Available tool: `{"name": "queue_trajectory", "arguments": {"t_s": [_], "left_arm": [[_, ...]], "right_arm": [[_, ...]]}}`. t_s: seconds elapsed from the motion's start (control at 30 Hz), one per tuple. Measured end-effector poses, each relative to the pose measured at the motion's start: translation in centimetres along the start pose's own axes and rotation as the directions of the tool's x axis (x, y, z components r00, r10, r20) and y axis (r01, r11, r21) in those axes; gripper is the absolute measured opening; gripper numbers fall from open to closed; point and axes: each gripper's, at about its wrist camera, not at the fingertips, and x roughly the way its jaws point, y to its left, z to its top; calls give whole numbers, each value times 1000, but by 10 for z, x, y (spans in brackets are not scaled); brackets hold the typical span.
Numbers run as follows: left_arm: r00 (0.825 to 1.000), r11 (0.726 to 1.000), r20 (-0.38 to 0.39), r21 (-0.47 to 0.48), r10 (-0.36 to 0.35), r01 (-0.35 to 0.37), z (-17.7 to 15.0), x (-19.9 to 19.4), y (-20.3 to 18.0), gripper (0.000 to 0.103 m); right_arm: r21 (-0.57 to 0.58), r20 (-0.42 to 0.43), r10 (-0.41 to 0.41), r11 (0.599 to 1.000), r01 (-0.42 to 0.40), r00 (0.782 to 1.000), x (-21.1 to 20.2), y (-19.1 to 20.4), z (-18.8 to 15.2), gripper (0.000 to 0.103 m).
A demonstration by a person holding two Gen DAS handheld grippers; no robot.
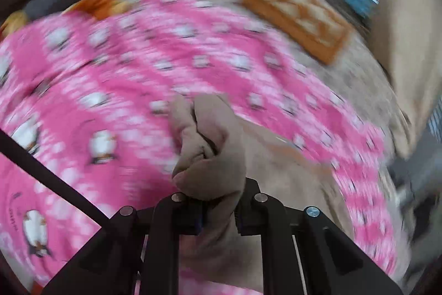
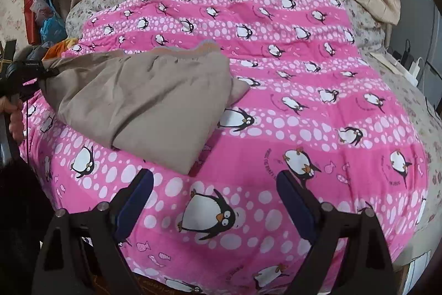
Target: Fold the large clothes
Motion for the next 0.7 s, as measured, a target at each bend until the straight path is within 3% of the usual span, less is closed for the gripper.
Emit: {"name": "queue_trajectory", "arguments": {"t_s": [0.13, 0.33, 0.43, 0.53, 0.7], "left_arm": [[992, 981, -38, 148, -123, 127, -27, 1, -62, 0], [969, 949, -34, 195, -245, 247, -39, -3, -133, 0], [949, 926, -37, 210, -313, 314, -36, -6, -169, 0], [941, 909, -78, 244, -329, 338, -49, 2, -195, 0], [947, 889, -218, 344, -236, 301, -115, 43, -199, 0]], "right_arm": [[-30, -5, 5, 1000, -5, 1000, 0, 6, 1, 93], [2, -22, -34, 999, 34, 999, -2, -5, -1, 93], [69, -35, -36, 997, 38, 999, -2, -24, -3, 93], [150, -47, -19, 988, 26, 999, -2, -43, -7, 93], [213, -54, -66, 974, 76, 996, -5, -67, -14, 93]]}}
